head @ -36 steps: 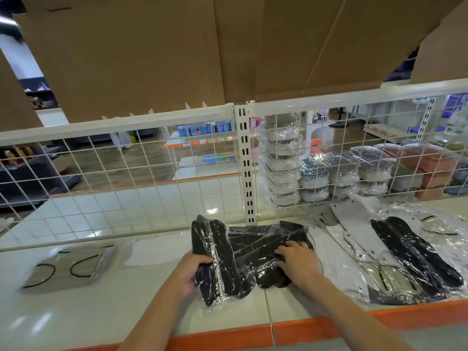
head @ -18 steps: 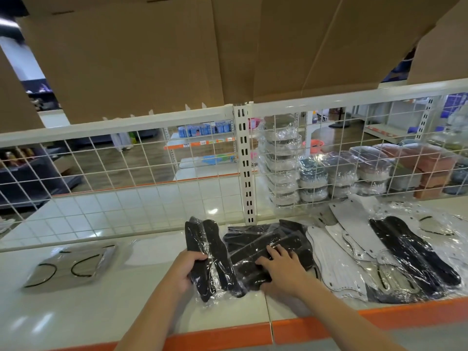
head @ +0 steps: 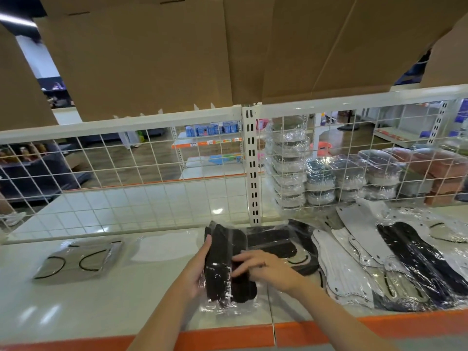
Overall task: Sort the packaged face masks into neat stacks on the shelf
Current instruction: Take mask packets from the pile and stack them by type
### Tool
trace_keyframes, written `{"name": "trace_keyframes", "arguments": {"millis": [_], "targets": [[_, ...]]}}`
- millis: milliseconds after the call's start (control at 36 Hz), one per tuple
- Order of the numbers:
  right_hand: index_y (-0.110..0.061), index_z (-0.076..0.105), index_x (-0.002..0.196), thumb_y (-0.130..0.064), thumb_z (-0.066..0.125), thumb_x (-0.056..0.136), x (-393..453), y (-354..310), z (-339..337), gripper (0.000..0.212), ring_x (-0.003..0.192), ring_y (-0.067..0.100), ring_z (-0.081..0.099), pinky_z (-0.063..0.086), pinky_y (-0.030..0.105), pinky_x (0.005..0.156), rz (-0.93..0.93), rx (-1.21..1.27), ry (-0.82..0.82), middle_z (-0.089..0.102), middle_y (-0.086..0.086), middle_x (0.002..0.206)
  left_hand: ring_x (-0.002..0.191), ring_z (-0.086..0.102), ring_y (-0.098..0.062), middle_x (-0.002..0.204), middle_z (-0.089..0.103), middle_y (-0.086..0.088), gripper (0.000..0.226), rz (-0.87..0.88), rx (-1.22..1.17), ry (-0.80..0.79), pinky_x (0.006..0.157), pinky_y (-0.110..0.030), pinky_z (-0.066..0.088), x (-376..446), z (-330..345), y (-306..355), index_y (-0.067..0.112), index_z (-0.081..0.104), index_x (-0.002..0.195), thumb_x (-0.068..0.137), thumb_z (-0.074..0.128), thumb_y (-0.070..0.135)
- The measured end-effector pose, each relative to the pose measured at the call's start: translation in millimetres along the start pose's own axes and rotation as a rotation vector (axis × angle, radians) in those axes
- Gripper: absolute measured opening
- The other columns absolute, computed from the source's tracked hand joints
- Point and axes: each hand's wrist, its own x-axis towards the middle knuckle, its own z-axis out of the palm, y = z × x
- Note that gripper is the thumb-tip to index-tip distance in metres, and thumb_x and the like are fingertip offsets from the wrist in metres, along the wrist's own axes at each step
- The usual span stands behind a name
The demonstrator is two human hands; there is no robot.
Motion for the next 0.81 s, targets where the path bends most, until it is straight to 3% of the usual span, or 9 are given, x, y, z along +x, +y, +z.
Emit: {"name": "trace_keyframes", "arguments": {"millis": [111, 194, 278, 333, 417, 500, 583, 694, 806], "targets": [[-0.012, 0.074, 0.086, 0.011, 0.045, 0.081, 1, 0, -3, 0.037, 0.111, 0.015, 0.057, 0.049, 0.017, 0.085, 0.011, 0.204, 0.282, 0.061, -0.004, 0.119, 0.095, 0.068, -0.034, 0.099, 0.072, -0.018, 0.040, 0.153, 0.172, 0.036, 0.091, -0.047, 0.050, 0, 2, -1, -0.001, 0.059, 0.117, 0.082, 0.067, 0.017], [-0.019, 0.064, 0.100, -0.002, 0.054, 0.089, 2, 4, -13, 0.022, 0.106, 0.014, 0.058, 0.048, 0.016, 0.083, 0.058, 0.110, 0.451, 0.061, -0.003, 0.111, 0.094, 0.068, -0.029, 0.100, 0.072, -0.016, 0.026, 0.214, 0.090, 0.033, 0.079, -0.039, 0.053, -3, 3, 2, 0.002, 0.062, 0.111, 0.084, 0.063, 0.005], [-0.021, 0.055, 0.111, -0.029, 0.063, 0.088, 5, 5, -14, 0.026, 0.102, 0.011, 0.060, 0.050, 0.023, 0.084, 0.131, 0.088, 0.349, 0.061, -0.002, 0.113, 0.094, 0.068, -0.031, 0.098, 0.072, -0.016, 0.031, 0.317, 0.085, 0.046, 0.085, -0.043, 0.053, -4, 2, 7, 0.002, 0.063, 0.109, 0.079, 0.068, 0.003], [-0.019, 0.056, 0.112, -0.034, 0.066, 0.085, 10, 1, -7, 0.032, 0.097, 0.009, 0.063, 0.050, 0.020, 0.078, 0.139, 0.131, 0.283, 0.065, -0.001, 0.107, 0.079, 0.071, -0.025, 0.087, 0.074, -0.012, 0.023, 0.387, 0.110, 0.073, 0.071, -0.035, 0.055, -8, 4, 10, 0.002, 0.066, 0.099, 0.077, 0.069, 0.000], [-0.014, 0.062, 0.111, -0.024, 0.070, 0.083, 23, -5, 7, 0.031, 0.099, 0.014, 0.066, 0.053, 0.032, 0.090, 0.058, 0.103, 0.252, 0.070, 0.001, 0.105, 0.062, 0.068, -0.015, 0.075, 0.073, -0.007, 0.011, 0.480, 0.183, 0.100, 0.048, -0.021, 0.048, -15, 6, 15, 0.004, 0.067, 0.088, 0.079, 0.068, -0.001], [-0.013, 0.068, 0.099, -0.022, 0.067, 0.086, 38, -15, 20, 0.016, 0.090, 0.018, 0.068, 0.055, 0.035, 0.083, -0.041, 0.010, 0.317, 0.072, 0.004, 0.093, 0.081, 0.070, -0.020, 0.089, 0.074, -0.010, 0.019, 0.565, 0.239, 0.125, 0.063, -0.027, 0.053, -24, 1, 22, 0.006, 0.068, 0.097, 0.078, 0.072, 0.004], [-0.021, 0.067, 0.089, -0.019, 0.063, 0.089, 50, -27, 32, 0.004, 0.073, 0.003, 0.064, 0.050, 0.016, 0.066, -0.092, 0.061, 0.278, 0.069, -0.005, 0.081, 0.085, 0.070, -0.020, 0.090, 0.073, -0.010, 0.024, 0.662, 0.286, 0.183, 0.068, -0.028, 0.055, -35, -11, 31, 0.008, 0.069, 0.095, 0.073, 0.077, 0.010], [-0.015, 0.062, 0.112, -0.020, 0.066, 0.087, 62, -20, 49, 0.026, 0.097, 0.013, 0.066, 0.055, 0.028, 0.086, -0.025, 0.153, 0.121, 0.069, 0.001, 0.105, 0.089, 0.068, -0.017, 0.095, 0.072, -0.005, 0.034, 0.767, 0.295, 0.287, 0.078, -0.028, 0.056, -44, -35, 30, 0.013, 0.066, 0.098, 0.068, 0.082, 0.012], [-0.019, 0.060, 0.115, -0.040, 0.071, 0.080, 65, -7, 62, 0.043, 0.102, 0.013, 0.065, 0.054, 0.033, 0.089, 0.018, 0.066, 0.026, 0.068, 0.000, 0.110, 0.096, 0.064, -0.011, 0.099, 0.069, 0.005, 0.038, 0.758, 0.363, 0.346, 0.085, -0.026, 0.053, -43, -51, 19, 0.030, 0.064, 0.097, 0.065, 0.083, 0.025]]}}
